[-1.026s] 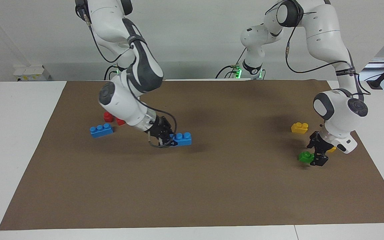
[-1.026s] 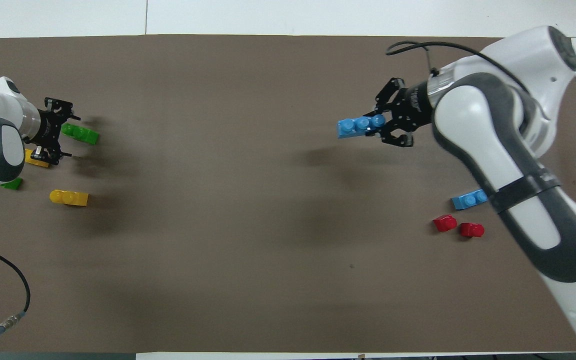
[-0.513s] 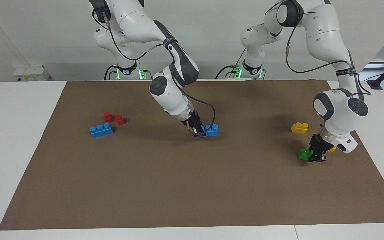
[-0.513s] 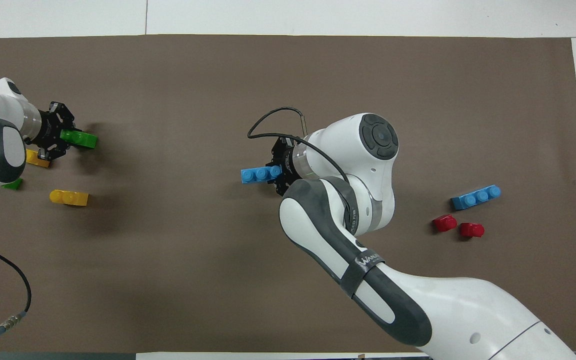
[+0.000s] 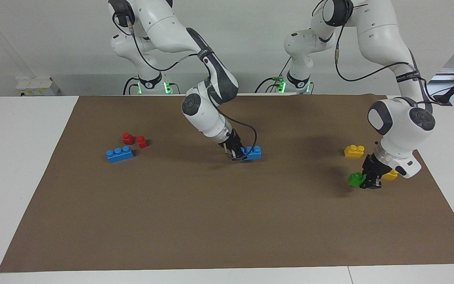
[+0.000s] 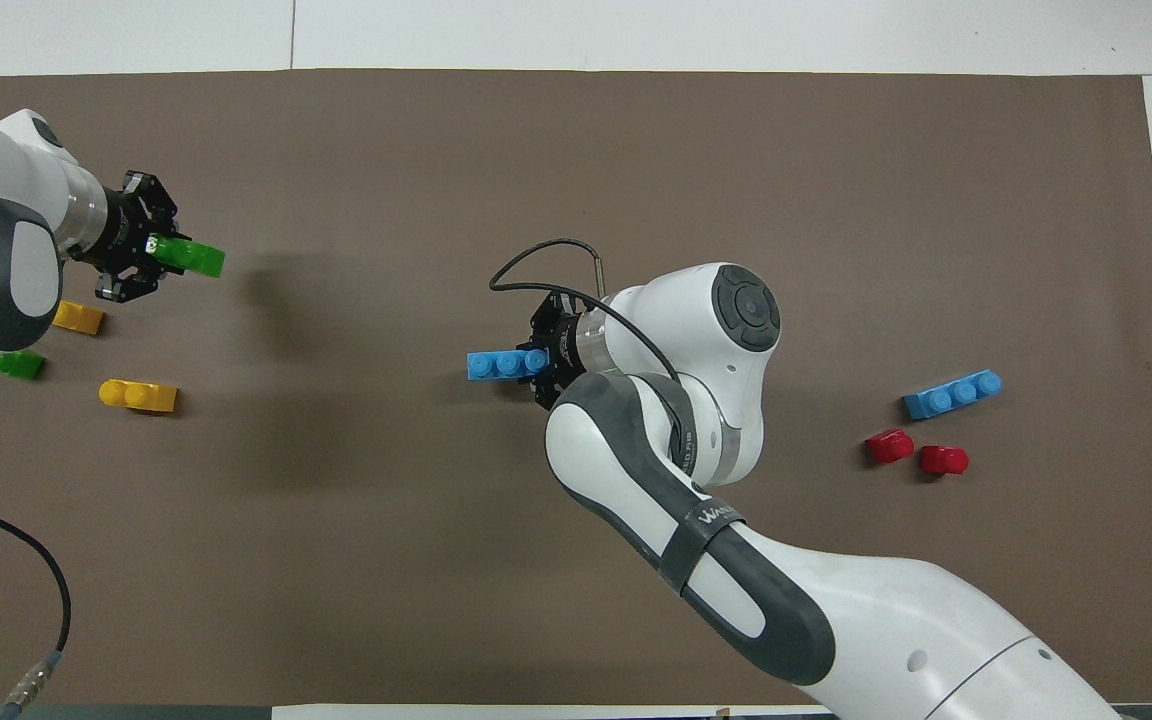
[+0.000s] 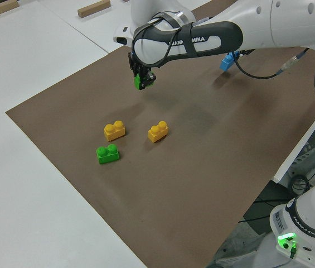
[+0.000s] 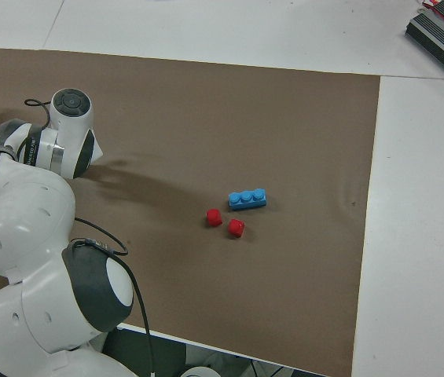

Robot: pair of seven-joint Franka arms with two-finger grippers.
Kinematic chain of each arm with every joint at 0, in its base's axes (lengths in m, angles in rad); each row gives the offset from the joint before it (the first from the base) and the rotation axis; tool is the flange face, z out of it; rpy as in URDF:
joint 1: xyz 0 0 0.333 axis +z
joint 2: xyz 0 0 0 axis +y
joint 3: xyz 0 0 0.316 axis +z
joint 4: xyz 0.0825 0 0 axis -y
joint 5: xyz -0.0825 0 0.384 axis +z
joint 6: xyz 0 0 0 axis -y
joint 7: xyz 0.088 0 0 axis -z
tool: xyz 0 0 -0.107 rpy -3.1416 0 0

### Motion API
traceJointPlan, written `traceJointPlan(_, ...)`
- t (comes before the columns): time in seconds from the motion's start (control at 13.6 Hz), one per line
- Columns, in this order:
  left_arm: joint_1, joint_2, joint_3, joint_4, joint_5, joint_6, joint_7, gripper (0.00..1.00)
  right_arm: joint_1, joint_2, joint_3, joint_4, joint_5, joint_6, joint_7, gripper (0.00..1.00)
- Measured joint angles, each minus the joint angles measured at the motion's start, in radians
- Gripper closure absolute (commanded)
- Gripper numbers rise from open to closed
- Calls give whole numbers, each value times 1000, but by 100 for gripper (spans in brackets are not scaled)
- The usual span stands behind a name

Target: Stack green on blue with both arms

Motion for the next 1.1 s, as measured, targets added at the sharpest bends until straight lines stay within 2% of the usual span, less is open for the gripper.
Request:
traceJointPlan(0.29, -144, -98, -2, -3, 0, -135, -289, 100, 2, 6, 0, -25, 4, 31, -2, 100)
traceJointPlan(0.59, -318, -124, -4, -53, 0, -145, -561, 100, 2, 16, -1, -50, 35, 72, -25, 100)
traceJointPlan(0.73, -393, -133, -4, -92, 0, -98, -677, 100, 2, 17, -1, -62, 36, 87, -25, 100)
traceJointPlan(1.1, -515, -159, -4, -247, 18, 113, -870, 100, 3, 17, 0, -81, 37, 112, -25, 100)
